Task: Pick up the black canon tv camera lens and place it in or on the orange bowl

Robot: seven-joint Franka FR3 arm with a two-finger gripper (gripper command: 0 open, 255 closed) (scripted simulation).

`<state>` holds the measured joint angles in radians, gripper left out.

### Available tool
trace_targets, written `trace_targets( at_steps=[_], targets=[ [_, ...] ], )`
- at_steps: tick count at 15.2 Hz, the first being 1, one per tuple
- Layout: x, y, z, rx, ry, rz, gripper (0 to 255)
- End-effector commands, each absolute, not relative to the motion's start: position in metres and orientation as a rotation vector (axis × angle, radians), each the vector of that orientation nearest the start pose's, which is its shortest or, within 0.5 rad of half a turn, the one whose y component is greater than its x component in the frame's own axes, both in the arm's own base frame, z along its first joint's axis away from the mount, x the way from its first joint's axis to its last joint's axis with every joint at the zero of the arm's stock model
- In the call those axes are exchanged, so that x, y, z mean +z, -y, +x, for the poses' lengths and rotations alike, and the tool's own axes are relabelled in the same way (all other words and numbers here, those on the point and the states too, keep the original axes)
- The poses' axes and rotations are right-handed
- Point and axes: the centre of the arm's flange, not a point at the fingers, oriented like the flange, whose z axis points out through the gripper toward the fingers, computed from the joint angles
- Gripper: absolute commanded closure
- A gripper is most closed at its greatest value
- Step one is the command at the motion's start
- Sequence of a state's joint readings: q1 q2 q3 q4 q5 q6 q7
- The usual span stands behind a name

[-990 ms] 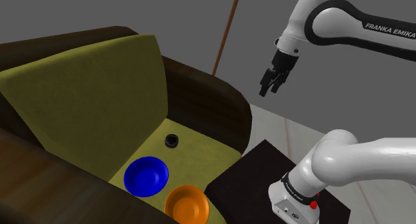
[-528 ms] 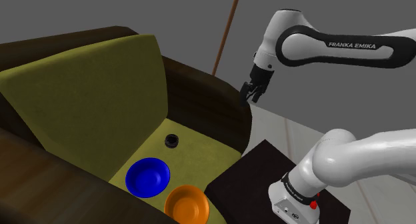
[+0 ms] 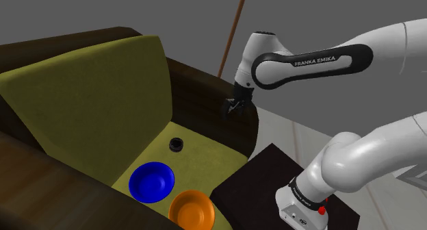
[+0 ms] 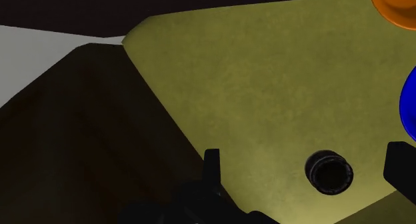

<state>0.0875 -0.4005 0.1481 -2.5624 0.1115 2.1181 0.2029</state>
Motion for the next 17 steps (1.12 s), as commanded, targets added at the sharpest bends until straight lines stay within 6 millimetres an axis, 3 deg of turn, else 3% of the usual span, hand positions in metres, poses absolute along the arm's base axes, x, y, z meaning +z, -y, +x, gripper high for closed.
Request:
trace_targets(
  at_steps=[1,17],
  targets=[
    [0.377,-0.112,0.401,0.076,-0.063,-3.116,0],
    [0.216,-0.210,0.496,0.044,-0.058,-3.142,0]
  ],
)
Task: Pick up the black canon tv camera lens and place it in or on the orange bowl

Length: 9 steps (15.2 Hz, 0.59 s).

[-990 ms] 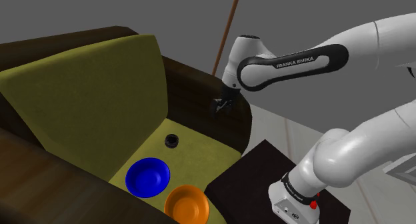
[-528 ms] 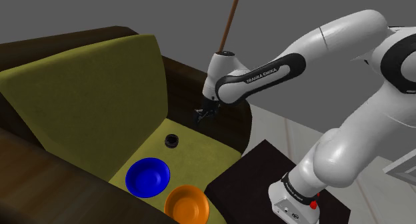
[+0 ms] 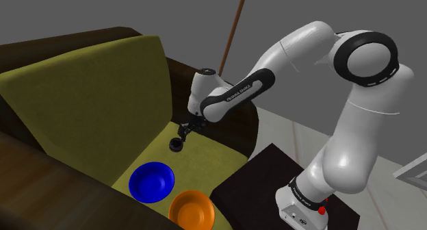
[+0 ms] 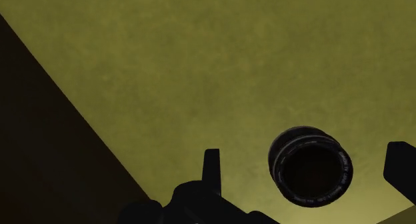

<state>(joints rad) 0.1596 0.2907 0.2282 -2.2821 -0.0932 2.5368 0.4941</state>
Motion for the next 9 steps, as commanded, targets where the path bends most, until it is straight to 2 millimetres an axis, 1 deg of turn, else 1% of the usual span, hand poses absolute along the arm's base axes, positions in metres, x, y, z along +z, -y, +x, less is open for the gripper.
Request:
trace_targets(
  at_steps=[1,5,6,9],
  targets=[
    [0.206,-0.216,0.502,0.042,-0.058,-3.143,0],
    [0.165,-0.239,0.527,0.033,-0.057,-3.150,0],
    [0.161,-0.242,0.529,0.033,-0.057,-3.150,0],
    [0.145,-0.242,0.529,0.033,-0.057,-3.150,0]
  ],
)
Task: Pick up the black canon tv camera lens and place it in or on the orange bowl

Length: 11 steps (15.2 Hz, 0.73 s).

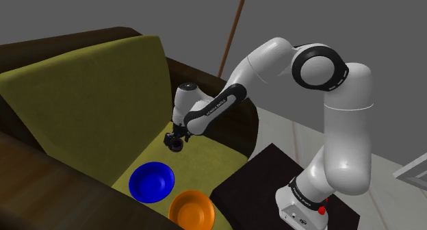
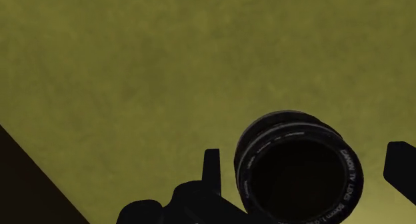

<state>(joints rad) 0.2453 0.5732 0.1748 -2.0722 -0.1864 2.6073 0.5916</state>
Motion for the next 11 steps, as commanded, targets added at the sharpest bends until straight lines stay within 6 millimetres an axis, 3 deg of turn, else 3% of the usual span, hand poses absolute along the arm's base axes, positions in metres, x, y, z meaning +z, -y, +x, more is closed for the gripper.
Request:
trace_targets(
  at_steps=[1,5,11],
  targets=[
    [0.140,-0.242,0.529,0.033,-0.057,-3.150,0],
    [0.121,-0.242,0.528,0.033,-0.057,-3.150,0],
    [0.121,-0.242,0.528,0.033,-0.057,-3.150,0]
  ],
)
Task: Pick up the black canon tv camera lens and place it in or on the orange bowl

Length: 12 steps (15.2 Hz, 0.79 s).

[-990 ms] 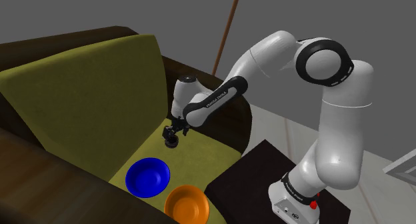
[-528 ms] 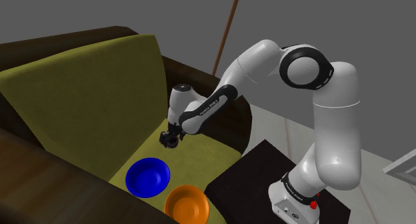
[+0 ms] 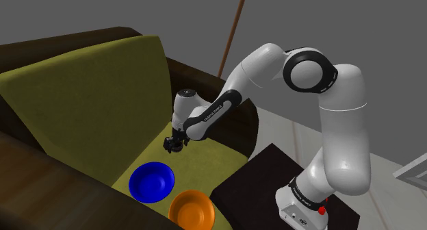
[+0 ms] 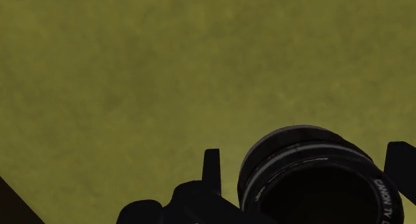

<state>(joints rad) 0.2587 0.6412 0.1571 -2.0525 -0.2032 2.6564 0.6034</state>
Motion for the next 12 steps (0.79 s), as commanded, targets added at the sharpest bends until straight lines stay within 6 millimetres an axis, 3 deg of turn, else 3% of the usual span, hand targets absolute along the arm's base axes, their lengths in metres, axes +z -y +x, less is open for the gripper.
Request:
trace_targets(
  at_steps=[1,2,12],
  targets=[
    [0.1210,-0.2417,0.5284,0.033,-0.057,-3.150,0],
    [0.1210,-0.2417,0.5284,0.033,-0.057,-3.150,255],
    [0.1262,-0.2417,0.5284,0.033,-0.057,-3.150,255]
  ],
)
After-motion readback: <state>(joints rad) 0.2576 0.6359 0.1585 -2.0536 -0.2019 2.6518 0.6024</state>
